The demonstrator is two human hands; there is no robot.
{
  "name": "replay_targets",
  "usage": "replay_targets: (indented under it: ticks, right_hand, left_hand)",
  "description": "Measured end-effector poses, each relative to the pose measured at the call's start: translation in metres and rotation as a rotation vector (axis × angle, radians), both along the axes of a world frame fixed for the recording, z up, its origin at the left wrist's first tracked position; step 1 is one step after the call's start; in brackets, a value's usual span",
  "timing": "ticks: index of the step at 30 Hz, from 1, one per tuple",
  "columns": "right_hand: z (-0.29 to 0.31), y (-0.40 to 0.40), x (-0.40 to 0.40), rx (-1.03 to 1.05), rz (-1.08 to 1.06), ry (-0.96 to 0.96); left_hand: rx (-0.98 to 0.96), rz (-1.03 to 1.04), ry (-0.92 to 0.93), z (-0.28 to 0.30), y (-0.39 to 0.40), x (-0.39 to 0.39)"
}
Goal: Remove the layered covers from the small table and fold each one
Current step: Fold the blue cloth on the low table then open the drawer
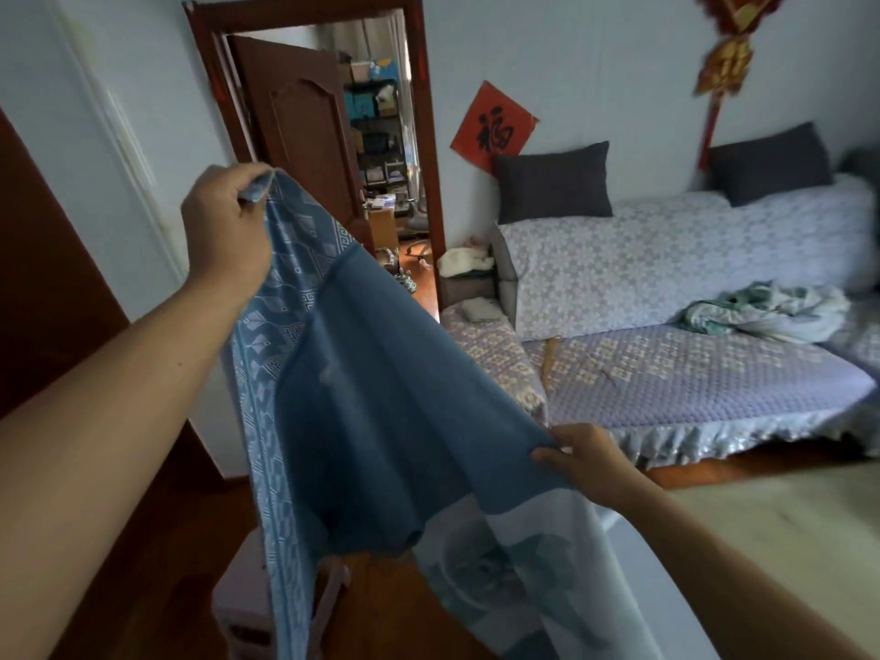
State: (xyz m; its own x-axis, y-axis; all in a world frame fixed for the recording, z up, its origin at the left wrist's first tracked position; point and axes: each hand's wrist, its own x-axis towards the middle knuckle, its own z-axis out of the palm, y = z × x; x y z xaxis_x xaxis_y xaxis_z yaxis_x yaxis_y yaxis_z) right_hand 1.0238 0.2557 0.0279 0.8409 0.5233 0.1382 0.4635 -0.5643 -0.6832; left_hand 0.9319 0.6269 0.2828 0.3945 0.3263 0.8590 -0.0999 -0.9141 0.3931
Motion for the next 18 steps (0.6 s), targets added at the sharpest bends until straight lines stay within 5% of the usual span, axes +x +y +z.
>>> replay_targets:
  ticks: [18]
  right_hand:
    - [0.022,0.023,-0.048,-0.014,-0.135,-0.045]
  left_hand:
    - [-0.113,-0.054,0.079,-0.035,0.073,-0.039]
